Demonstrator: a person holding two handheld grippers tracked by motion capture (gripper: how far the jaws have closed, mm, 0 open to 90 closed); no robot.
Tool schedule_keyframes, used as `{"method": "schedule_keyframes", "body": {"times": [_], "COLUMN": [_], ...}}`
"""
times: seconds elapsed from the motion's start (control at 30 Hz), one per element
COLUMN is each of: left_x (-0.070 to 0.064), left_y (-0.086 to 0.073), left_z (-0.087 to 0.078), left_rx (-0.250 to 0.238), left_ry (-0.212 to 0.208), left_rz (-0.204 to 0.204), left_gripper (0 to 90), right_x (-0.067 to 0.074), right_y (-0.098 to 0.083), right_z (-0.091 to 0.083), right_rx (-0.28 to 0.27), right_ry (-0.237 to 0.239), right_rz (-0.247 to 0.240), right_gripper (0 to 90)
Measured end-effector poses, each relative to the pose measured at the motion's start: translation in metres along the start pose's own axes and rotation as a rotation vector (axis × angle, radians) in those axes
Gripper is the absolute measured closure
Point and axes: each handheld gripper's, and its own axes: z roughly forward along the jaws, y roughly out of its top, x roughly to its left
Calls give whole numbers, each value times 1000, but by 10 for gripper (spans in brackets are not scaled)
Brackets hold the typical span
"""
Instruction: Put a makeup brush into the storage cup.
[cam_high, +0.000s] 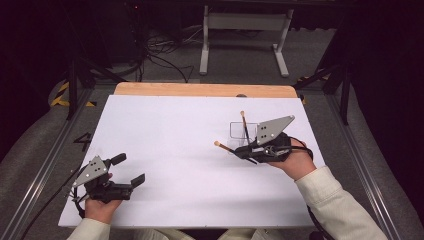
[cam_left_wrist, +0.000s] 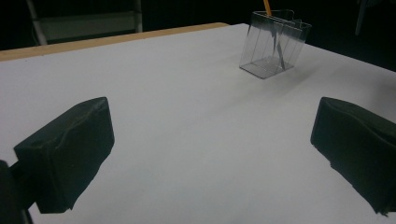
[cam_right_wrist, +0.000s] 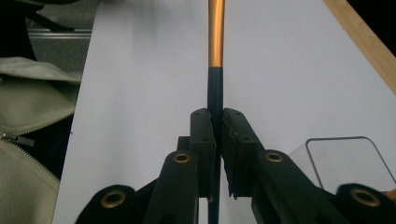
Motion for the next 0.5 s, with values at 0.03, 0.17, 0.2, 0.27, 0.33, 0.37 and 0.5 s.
{"method": "schedule_keyframes", "body": {"times": [0.03,0.17,0.2,0.27,0.33,0.37,0.5], "left_x": [0,0,0,0,0,0,0], "left_y": [0,0,0,0,0,0,0], "left_z": [0,0,0,0,0,0,0], "left_rx": [0,-1,-1,-1,-5,-4,-4], "left_ry": [0,1,1,1,1,3,4], "left_rz": [0,0,0,-1,0,0,2], "left_gripper": [4,4,4,4,4,4,3], "right_x": [0,-1,-1,-2,-3,-3,-4], "right_y": [0,-1,-1,-1,-2,-2,-2], "right_z": [-1,-4,-5,-7,-9,-10,-14], "right_rx": [-7,-47,-52,-71,-90,-98,-128], "right_ry": [-6,-33,-37,-50,-61,-66,-93], "right_rz": [4,18,21,31,34,37,49], "right_gripper": [832,831,831,831,831,831,832]}}
